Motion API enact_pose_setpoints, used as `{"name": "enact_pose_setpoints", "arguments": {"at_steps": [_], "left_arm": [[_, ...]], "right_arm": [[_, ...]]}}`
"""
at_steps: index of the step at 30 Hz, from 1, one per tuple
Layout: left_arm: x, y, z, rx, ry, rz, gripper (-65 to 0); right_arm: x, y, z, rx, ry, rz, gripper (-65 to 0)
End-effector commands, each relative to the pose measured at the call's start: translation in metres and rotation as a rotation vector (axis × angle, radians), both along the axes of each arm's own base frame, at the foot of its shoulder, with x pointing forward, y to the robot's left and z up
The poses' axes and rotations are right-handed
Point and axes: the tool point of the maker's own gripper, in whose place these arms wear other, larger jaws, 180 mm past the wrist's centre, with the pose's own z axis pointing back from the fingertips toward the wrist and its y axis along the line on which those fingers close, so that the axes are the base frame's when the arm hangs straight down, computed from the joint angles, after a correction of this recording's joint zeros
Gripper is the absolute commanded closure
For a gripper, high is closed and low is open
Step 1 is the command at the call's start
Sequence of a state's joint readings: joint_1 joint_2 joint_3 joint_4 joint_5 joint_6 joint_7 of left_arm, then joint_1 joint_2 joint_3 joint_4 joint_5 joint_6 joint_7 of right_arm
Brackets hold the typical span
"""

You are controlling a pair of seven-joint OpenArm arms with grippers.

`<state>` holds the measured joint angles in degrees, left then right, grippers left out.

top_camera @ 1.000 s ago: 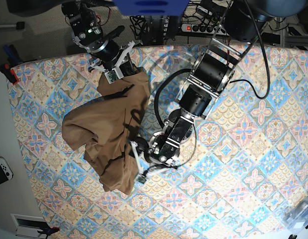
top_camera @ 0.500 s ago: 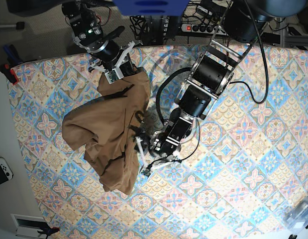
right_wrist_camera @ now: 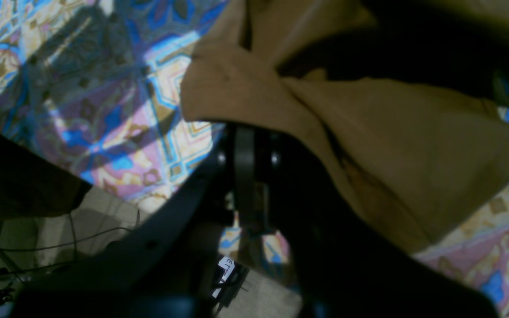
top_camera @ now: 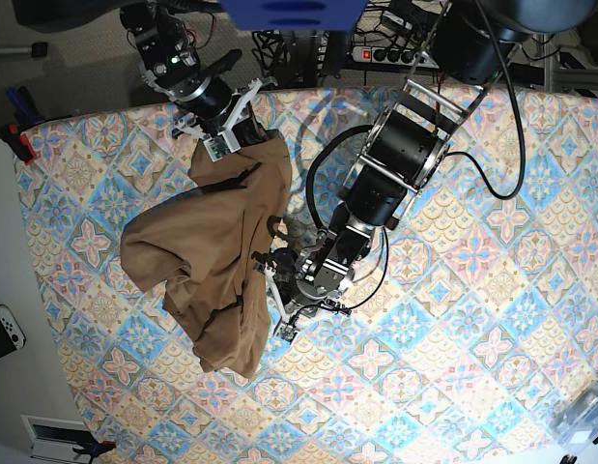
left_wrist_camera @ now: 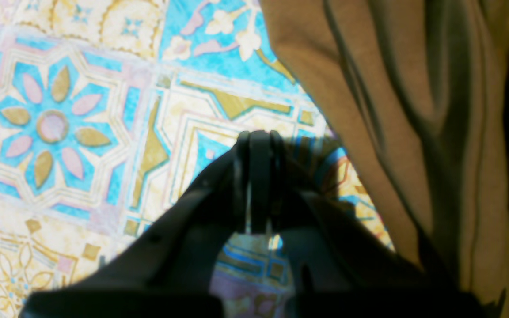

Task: Layout the t-shirt on the table in an organized manner, then fold the t-shirt properly

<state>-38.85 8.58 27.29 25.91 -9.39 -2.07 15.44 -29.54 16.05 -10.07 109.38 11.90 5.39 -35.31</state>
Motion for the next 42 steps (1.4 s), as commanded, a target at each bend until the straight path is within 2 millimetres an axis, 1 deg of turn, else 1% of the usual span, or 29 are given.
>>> {"name": "enact_pose_setpoints", "arguments": {"at_steps": [1, 2, 4, 7, 8, 9, 10, 12, 13, 14, 15, 16, 19, 21, 24, 26, 28, 30, 31, 34, 41, 42], "left_arm": [[0.015, -0.007, 0.021, -0.018, -0.048, -0.003, 0.0], [0.017, -0.011, 0.028, -0.030, -0.066, -0.007, 0.0], [0.015, -0.021, 0.038, -0.065, -0.097, -0.020, 0.0], [0.009, -0.043, 0.067, -0.148, -0.175, -0.046, 0.0], [0.006, -0.047, 0.075, -0.172, -0.199, -0.051, 0.0], [0.005, -0.044, 0.081, -0.183, -0.222, -0.050, 0.0], [0.004, -0.042, 0.089, -0.199, -0.250, -0.051, -5.5], [-0.003, -0.044, 0.102, -0.232, -0.286, -0.056, -23.1], [-0.006, -0.045, 0.103, -0.242, -0.291, -0.057, -31.2], [-0.008, -0.046, 0.102, -0.240, -0.288, -0.062, -36.6], [-0.008, -0.046, 0.101, -0.236, -0.286, -0.064, -39.9], [-0.010, -0.045, 0.096, -0.224, -0.265, -0.064, -40.2], [-0.015, -0.041, 0.079, -0.174, -0.177, -0.062, -36.7], [-0.013, -0.040, 0.074, -0.159, -0.164, -0.063, -34.2], [-0.012, -0.050, 0.061, -0.140, -0.113, -0.068, -31.5], [-0.008, -0.041, 0.045, -0.098, -0.073, -0.056, -29.7], [-0.002, -0.032, 0.034, -0.081, -0.073, -0.042, -26.6], [-0.002, -0.029, 0.024, -0.085, -0.077, -0.051, -21.1], [-0.003, -0.032, 0.023, -0.097, -0.078, -0.073, -17.0], [-0.008, -0.036, 0.022, -0.115, -0.067, -0.102, 0.0], [-0.006, -0.037, 0.025, -0.122, -0.072, -0.102, 0.0], [-0.004, -0.040, 0.031, -0.131, -0.088, -0.106, 0.0]], "right_arm": [[0.004, 0.001, 0.008, 0.017, -0.030, 0.001, 0.0], [0.004, 0.001, 0.008, 0.017, -0.030, 0.001, 0.0], [0.004, 0.001, 0.008, 0.017, -0.030, 0.001, 0.0], [0.004, 0.001, 0.008, 0.017, -0.029, 0.001, 0.0], [0.004, 0.001, 0.008, 0.017, -0.029, 0.001, 0.0], [0.004, 0.001, 0.008, 0.017, -0.029, 0.001, 0.0], [0.004, 0.001, 0.008, 0.017, -0.029, 0.001, 0.0], [0.003, -0.001, 0.007, 0.010, -0.029, 0.005, 0.0], [0.003, -0.003, 0.007, 0.001, -0.029, 0.011, 0.0], [0.003, -0.004, 0.007, -0.003, -0.030, 0.013, 0.0], [0.003, -0.004, 0.007, -0.003, -0.030, 0.013, 0.0], [0.003, -0.004, 0.007, -0.003, -0.030, 0.013, 0.0], [0.003, -0.004, 0.007, -0.003, -0.030, 0.013, 0.0], [0.003, -0.004, 0.007, -0.003, -0.030, 0.013, 0.0], [0.004, -0.004, 0.007, -0.003, -0.032, 0.013, 0.0], [0.003, -0.003, 0.007, -0.001, -0.031, 0.015, 0.0], [0.004, -0.003, 0.007, -0.001, -0.033, 0.017, 0.0], [0.004, -0.003, 0.007, -0.001, -0.033, 0.017, 0.0], [0.004, -0.003, 0.007, -0.001, -0.033, 0.017, 0.0], [0.004, -0.003, 0.007, -0.001, -0.033, 0.017, 0.0], [0.006, -0.004, 0.008, -0.003, -0.036, 0.013, 0.0], [0.006, -0.004, 0.008, -0.002, -0.037, 0.013, 0.0]]}}
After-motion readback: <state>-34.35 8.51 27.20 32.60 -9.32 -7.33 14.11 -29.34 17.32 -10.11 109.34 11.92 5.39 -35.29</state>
